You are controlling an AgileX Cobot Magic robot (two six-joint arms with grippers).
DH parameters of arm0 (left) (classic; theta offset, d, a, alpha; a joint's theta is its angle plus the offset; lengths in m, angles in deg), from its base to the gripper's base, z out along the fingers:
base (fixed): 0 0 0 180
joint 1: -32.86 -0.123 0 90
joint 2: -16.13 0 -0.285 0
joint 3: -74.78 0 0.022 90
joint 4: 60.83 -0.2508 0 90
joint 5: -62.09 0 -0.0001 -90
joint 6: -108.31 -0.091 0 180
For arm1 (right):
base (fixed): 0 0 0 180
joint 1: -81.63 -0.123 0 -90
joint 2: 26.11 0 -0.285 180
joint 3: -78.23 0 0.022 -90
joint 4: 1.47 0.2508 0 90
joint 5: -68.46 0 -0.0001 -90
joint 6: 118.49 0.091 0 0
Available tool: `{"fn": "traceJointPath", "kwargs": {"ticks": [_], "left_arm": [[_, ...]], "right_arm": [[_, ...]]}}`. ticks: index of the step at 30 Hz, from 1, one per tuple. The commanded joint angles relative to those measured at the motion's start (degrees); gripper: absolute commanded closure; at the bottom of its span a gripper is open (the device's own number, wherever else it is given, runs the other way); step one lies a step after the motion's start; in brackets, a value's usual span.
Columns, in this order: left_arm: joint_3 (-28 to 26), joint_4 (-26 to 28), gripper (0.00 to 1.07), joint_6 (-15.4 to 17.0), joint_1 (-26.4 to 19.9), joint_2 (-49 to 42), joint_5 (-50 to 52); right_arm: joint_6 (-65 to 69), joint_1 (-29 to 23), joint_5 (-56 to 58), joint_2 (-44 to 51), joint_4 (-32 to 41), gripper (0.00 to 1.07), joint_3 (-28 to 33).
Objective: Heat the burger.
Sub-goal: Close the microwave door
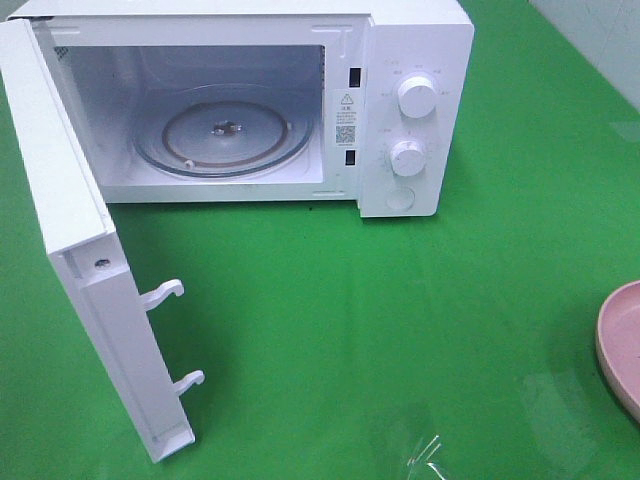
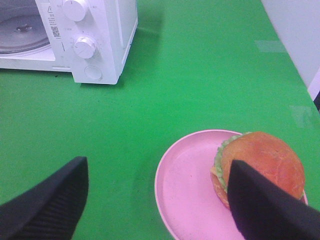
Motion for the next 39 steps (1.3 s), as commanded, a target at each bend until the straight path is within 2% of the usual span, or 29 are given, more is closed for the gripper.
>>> {"fn": "traceJointPath", "kwargs": {"ticks": [1, 2, 3, 4, 5, 6, 8, 9, 10, 11, 12, 17, 19, 22, 23, 26, 27, 29, 30, 37, 39], "left_arm": [[-0.63, -0.52, 0.30, 0.00, -0.06, 2.41, 5.79], [-0.63, -0.52, 0.30, 0.00, -0.06, 2.41, 5.79], [-0.63, -0.40, 0.38, 0.00, -0.06, 4.30, 7.73], [-0.63, -0.40, 0.38, 0.00, -0.06, 4.30, 7.73], [-0.57, -0.46, 0.47, 0.00, -0.06, 6.07, 9.00], [-0.57, -0.46, 0.47, 0.00, -0.06, 6.07, 9.00], [-0.57, -2.81, 0.74, 0.00, -0.06, 10.20, 10.08], [-0.57, -2.81, 0.74, 0.00, -0.06, 10.20, 10.08], [-0.57, -3.32, 0.82, 0.00, -0.06, 11.40, 10.08], [-0.57, -3.32, 0.82, 0.00, -0.06, 11.40, 10.08], [-0.57, -5.84, 1.07, 0.00, -0.06, 14.84, 10.71], [-0.52, -6.88, 1.07, 0.40, -0.06, 17.82, 14.55], [1.49, -7.16, 1.07, 0.40, -0.06, 20.86, 23.55], [3.55, -7.16, 1.07, 0.34, -0.06, 22.00, 29.16], [6.30, -7.16, 1.07, 0.34, -0.06, 23.20, 34.26], [8.59, -7.05, 1.07, 0.34, -0.06, 24.35, 39.53], [11.40, -6.65, 1.07, 0.34, -0.06, 25.61, 45.55], [12.78, -6.42, 1.07, 0.34, -0.06, 26.24, 48.53], [15.18, -6.42, 1.07, 0.34, -0.06, 27.44, 53.46], [19.37, -6.42, 1.07, 0.34, -0.06, 32.37, 66.81], [20.28, -6.42, 1.07, 0.34, -0.06, 37.13, 75.46]], "right_arm": [[-0.40, 0.29, -0.06, 1.49, 0.00, 0.31, 0.11], [-0.40, 0.29, -0.06, 1.49, 0.00, 0.31, 0.11], [-0.40, 0.29, -0.06, 1.49, 0.00, 0.31, 0.11], [-0.40, 0.29, -0.06, 1.49, 0.00, 0.31, 0.11], [-0.40, 0.29, -0.06, 1.49, 0.00, 0.31, 0.11], [-0.40, 0.29, -0.06, 1.49, 0.00, 0.31, 0.11], [-0.40, 0.29, -0.06, 1.49, 0.00, 0.31, 0.11], [-0.40, 0.29, -0.06, 1.49, 0.00, 0.31, 0.11], [-0.40, 0.29, -0.06, 1.49, 0.00, 0.31, 0.11], [-0.40, 0.29, -0.06, 1.49, 0.00, 0.31, 0.11], [-0.40, 0.29, -0.06, 1.49, 0.00, 0.31, 0.11], [-0.40, 0.29, -0.06, 1.49, 0.00, 0.31, 0.11], [-0.34, 0.29, -0.06, 1.49, 0.00, 0.31, 0.11], [-0.34, 0.29, -0.06, 1.49, 0.00, 0.31, 0.11], [-0.34, 0.29, -0.06, 1.49, 0.00, 0.31, 0.11], [-0.34, 0.29, -0.06, 1.49, 0.00, 0.31, 0.11], [-0.34, 0.29, -0.06, 1.49, 0.00, 0.31, 0.11], [-0.34, 0.29, -0.06, 1.49, 0.00, 0.31, 0.11], [-0.34, 0.29, -0.06, 1.49, 0.00, 0.31, 0.11], [-0.34, 0.29, -0.06, 1.49, 0.00, 0.31, 0.11], [-0.34, 0.29, -0.06, 1.49, 0.00, 0.31, 0.11]]}}
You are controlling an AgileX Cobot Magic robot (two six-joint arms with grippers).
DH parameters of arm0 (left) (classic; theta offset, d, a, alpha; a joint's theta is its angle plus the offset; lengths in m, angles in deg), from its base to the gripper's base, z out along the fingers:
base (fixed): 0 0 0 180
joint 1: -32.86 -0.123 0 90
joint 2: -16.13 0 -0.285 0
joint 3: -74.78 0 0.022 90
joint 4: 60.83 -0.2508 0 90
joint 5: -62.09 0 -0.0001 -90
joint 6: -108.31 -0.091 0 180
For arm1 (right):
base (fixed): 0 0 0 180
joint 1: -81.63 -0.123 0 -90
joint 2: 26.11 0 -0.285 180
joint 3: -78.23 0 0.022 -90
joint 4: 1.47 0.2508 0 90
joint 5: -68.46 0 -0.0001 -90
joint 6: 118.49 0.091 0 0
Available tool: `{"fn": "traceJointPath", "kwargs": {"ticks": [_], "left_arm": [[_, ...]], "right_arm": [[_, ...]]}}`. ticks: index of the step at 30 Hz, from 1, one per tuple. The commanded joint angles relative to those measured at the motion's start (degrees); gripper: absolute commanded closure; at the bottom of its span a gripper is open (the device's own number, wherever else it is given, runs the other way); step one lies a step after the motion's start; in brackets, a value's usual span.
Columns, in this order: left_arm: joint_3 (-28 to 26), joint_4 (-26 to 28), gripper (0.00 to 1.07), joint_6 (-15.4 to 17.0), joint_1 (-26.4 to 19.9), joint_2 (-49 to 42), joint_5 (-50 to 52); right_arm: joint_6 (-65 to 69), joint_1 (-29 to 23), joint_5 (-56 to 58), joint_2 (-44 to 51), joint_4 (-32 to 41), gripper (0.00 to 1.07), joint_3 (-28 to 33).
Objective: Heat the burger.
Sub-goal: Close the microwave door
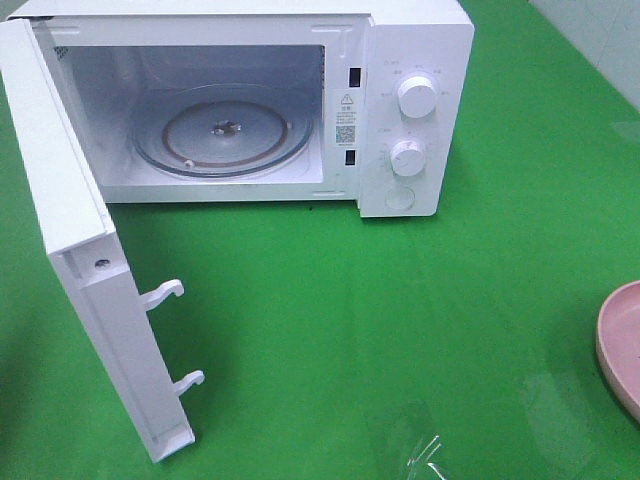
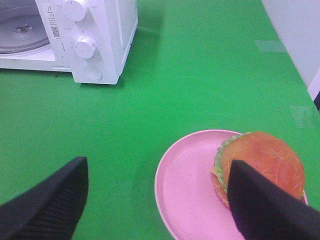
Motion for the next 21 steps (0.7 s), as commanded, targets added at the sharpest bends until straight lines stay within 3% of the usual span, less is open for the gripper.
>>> {"fn": "traceJointPath", "kwargs": {"ticks": [1, 10, 11, 12, 13, 14, 16, 21], "left_arm": [[0.57, 0.52, 1.07, 0.34, -0.06, 2.69, 7.10], [1.09, -1.43, 1.07, 1.66, 0.00, 13.69, 17.82], [1.09, -2.64, 1.07, 4.18, 0.00, 16.39, 19.54], [1.09, -2.64, 1.07, 4.18, 0.00, 16.39, 19.54], [1.09, -4.41, 1.07, 7.05, 0.00, 18.85, 21.72], [1.09, -4.41, 1.07, 7.05, 0.00, 18.85, 21.72], [1.09, -10.60, 1.07, 13.01, 0.00, 23.38, 27.10], [1.09, -17.25, 1.07, 15.70, 0.00, 28.13, 32.43]], "right_arm": [[-0.34, 0.29, -0.06, 1.49, 0.00, 0.31, 0.11], [-0.34, 0.29, -0.06, 1.49, 0.00, 0.31, 0.11], [-0.34, 0.29, -0.06, 1.49, 0.00, 0.31, 0.11], [-0.34, 0.29, -0.06, 1.49, 0.00, 0.31, 0.11], [-0.34, 0.29, -0.06, 1.49, 0.00, 0.31, 0.11], [-0.34, 0.29, -0.06, 1.49, 0.00, 0.31, 0.11], [-0.34, 0.29, -0.06, 1.49, 0.00, 0.31, 0.11], [-0.34, 0.29, -0.06, 1.49, 0.00, 0.31, 0.11]]}}
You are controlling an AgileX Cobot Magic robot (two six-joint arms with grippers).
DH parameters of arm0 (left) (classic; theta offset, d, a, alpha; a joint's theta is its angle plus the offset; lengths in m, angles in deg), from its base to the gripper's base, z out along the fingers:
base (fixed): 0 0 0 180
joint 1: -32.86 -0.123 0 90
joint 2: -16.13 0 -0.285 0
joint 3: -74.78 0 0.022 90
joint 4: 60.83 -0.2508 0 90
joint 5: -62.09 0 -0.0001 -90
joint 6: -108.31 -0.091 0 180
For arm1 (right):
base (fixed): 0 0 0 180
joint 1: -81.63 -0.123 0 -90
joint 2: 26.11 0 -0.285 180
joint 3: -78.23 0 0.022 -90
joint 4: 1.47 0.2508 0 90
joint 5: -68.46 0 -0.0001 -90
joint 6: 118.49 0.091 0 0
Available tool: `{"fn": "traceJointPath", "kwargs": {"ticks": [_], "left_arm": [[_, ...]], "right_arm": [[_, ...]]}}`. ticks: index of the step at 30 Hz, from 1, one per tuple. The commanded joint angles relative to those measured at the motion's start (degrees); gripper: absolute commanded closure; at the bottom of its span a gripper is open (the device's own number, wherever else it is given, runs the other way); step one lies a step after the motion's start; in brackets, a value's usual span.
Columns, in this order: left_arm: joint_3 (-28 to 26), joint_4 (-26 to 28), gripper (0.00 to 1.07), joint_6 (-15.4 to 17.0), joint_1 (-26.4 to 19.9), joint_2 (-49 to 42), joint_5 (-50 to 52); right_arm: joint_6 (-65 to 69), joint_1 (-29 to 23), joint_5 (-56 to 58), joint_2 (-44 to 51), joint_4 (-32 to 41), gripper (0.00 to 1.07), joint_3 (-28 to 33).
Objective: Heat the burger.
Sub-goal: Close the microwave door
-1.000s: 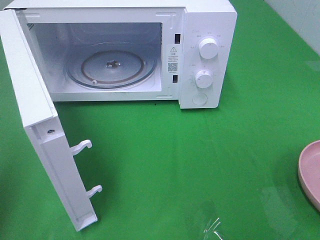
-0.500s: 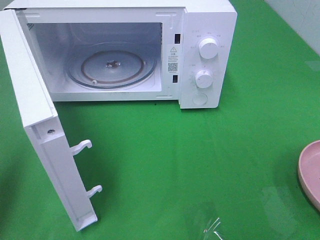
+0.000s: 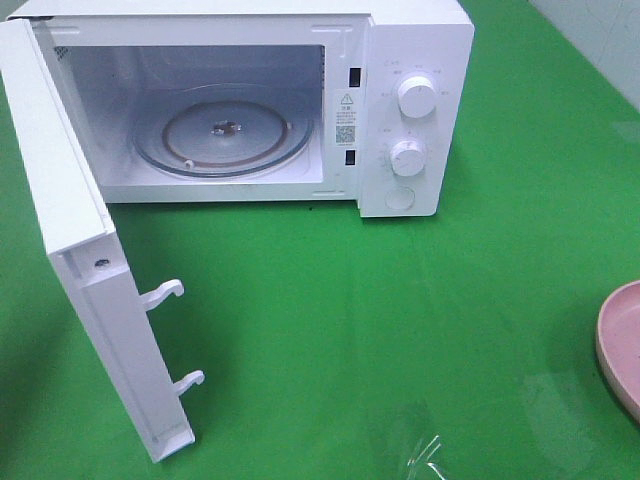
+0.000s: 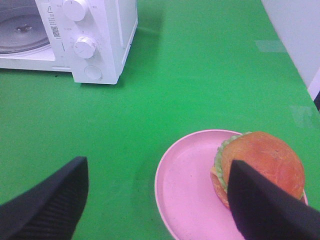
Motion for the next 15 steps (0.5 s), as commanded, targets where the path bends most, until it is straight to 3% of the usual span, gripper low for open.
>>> {"fn": "traceJointPath", "kwargs": {"ticks": [1, 5, 11, 15], "left_arm": [[0.06, -6.19, 1.07, 3.04, 0.00, 4.18, 6.88], [-0.06, -7.56, 1.07, 4.13, 1.03, 8.19, 10.77], [-2.01, -6.53, 1.07, 0.86, 6.99, 14.27, 10.49], [-2.01, -2.35, 1.07, -0.34, 10.89, 19.19, 13.52]], "right_arm": [[-0.40, 0.29, -0.06, 1.49, 0.00, 0.31, 0.11], [-0.40, 0.29, -0.06, 1.49, 0.00, 0.31, 0.11], [-0.40, 0.29, -0.06, 1.49, 0.00, 0.31, 0.11], [-0.40, 0.29, -0.06, 1.49, 0.00, 0.31, 0.11]]}}
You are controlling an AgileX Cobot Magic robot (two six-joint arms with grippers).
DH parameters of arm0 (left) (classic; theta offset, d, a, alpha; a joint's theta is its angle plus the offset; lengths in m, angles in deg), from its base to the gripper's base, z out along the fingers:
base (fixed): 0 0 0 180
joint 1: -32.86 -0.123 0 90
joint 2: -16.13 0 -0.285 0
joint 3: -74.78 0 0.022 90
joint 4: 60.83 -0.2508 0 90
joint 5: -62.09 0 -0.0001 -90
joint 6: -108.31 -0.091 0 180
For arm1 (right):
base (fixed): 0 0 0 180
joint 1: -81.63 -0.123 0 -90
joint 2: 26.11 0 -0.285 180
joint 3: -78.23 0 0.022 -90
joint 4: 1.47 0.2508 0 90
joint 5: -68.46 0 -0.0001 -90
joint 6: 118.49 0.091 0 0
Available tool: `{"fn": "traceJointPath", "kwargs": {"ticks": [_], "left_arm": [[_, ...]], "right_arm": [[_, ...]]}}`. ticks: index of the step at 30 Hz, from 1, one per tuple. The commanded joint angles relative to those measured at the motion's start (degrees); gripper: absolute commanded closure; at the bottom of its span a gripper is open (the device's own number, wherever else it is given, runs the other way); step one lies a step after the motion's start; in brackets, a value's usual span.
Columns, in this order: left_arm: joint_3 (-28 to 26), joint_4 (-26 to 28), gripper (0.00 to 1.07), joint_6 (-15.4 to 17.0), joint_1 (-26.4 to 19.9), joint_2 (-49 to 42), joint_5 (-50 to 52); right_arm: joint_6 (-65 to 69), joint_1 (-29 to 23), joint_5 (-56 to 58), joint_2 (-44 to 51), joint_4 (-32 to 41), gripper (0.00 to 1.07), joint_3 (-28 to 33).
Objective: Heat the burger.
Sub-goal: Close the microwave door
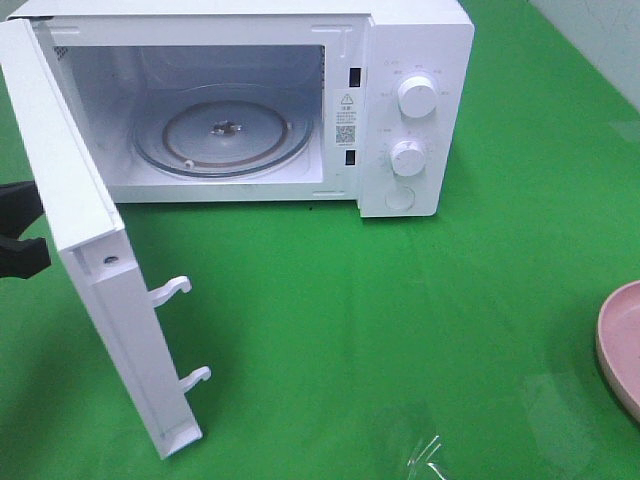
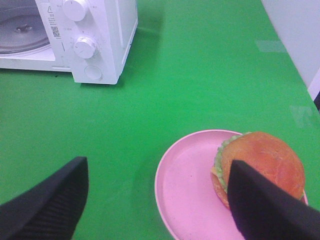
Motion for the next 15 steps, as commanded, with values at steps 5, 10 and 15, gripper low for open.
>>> {"fn": "traceJointPath", "kwargs": {"ticks": [5, 10, 15], "left_arm": [[-0.52, 5.56, 1.07, -2.92, 4.76, 5.73, 6.93], [-0.52, 9.85, 1.07, -4.58, 8.08, 9.40, 9.51], [-0.97, 16.62, 1.07, -7.85, 12.03, 12.66, 11.52]], "right_arm": [[-0.40, 0.29, -0.06, 1.49, 0.00, 0.31, 0.11], [-0.40, 0.29, -0.06, 1.49, 0.00, 0.31, 0.11], [-0.40, 0.29, -0.06, 1.49, 0.00, 0.31, 0.11]]}}
